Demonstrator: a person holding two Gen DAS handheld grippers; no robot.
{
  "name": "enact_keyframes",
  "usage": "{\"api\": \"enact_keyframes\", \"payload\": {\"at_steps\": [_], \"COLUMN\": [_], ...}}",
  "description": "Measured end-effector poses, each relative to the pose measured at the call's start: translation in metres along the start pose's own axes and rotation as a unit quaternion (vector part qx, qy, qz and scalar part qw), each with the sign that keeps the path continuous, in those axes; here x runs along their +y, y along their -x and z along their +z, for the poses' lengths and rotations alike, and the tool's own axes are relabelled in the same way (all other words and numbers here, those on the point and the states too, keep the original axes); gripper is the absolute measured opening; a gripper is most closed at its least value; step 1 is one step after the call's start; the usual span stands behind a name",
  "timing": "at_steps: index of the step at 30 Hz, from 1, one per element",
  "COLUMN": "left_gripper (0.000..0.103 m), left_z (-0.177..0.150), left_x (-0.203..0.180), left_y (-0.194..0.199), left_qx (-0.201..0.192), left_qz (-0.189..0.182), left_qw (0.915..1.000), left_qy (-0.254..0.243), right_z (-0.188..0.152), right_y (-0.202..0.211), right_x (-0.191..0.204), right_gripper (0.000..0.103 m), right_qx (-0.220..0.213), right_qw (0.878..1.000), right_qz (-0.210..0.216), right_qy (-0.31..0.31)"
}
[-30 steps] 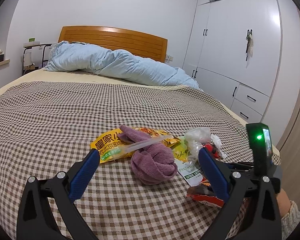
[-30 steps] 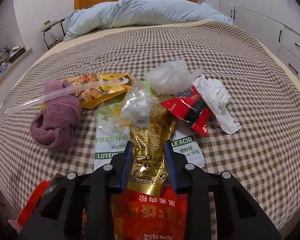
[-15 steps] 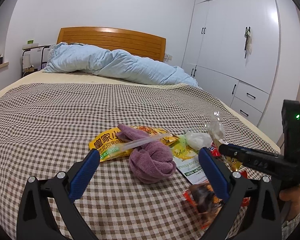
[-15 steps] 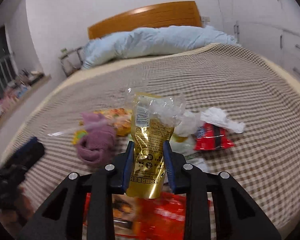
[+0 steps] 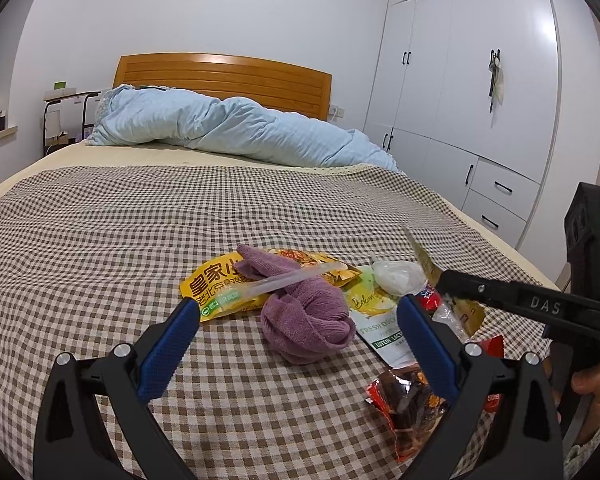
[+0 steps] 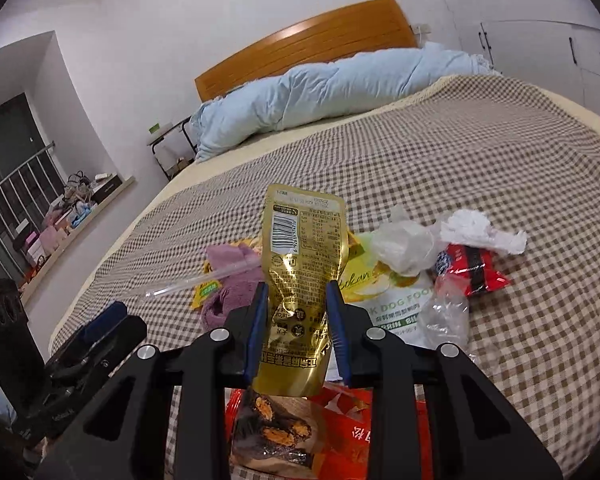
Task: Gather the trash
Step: 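Lift the gold pouch off the bed with the right tool, then reach the left tool to the clear plastic straw and close on it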
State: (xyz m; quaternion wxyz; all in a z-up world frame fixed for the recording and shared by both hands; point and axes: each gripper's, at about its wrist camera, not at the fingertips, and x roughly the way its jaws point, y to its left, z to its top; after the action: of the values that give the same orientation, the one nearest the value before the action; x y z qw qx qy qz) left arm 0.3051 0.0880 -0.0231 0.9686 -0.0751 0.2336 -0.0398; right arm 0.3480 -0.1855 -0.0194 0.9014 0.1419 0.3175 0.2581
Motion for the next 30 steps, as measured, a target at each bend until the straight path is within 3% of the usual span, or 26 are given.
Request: {"api": "enact_keyframes", "payload": {"at_steps": [9,13,16,20,24,25,27,28,30], "left_gripper": [0.096,0.096,0.096,0.095,0.091,0.087,0.078,0.068,0.062], "left_z": [0.005,0.013,0.023,0.041,0.060,0.061,0.062,0.063,0.065], "left_x": [-0.004,-0.013,-0.019,-0.031,-0.039,-0.040,-0.040,-0.039,-0.039], "left_y": [0.006,0.008,-0.001,-0.022,-0.055,-0.067,-0.084,-0.090,-0.102], "left_qx": [0.005,0.020,0.053,0.098,0.161,0.187,0.224,0.238,0.273], "left_qz": [0.012,0.030,0.029,0.055,0.083,0.093,0.101,0.102,0.082], "left_qw": [0.9995,0.9972,0.9939,0.9798,0.9542,0.9437,0.9307,0.9273,0.9240], "left_qy": [-0.029,-0.065,-0.093,-0.166,-0.238,-0.256,-0.271,-0.271,-0.255], "right_z": [0.008,0.010,0.012,0.015,0.017,0.017,0.019,0.020,0.021], "right_y": [0.020,0.031,0.039,0.048,0.054,0.056,0.059,0.061,0.065], "right_x": [-0.016,-0.025,-0.031,-0.041,-0.047,-0.049,-0.052,-0.054,-0.058], "right_gripper": [0.029,0.029,0.029,0.029,0.029,0.029,0.029,0.029,0.029], "right_qx": [-0.035,-0.043,-0.051,-0.059,-0.066,-0.068,-0.072,-0.075,-0.079], "right_qw": [0.999,0.999,0.998,0.997,0.997,0.997,0.996,0.996,0.996], "right_qz": [-0.019,-0.022,-0.028,-0.028,-0.027,-0.027,-0.027,-0.027,-0.025], "right_qy": [-0.014,-0.020,-0.020,-0.027,-0.032,-0.033,-0.035,-0.037,-0.043]}}
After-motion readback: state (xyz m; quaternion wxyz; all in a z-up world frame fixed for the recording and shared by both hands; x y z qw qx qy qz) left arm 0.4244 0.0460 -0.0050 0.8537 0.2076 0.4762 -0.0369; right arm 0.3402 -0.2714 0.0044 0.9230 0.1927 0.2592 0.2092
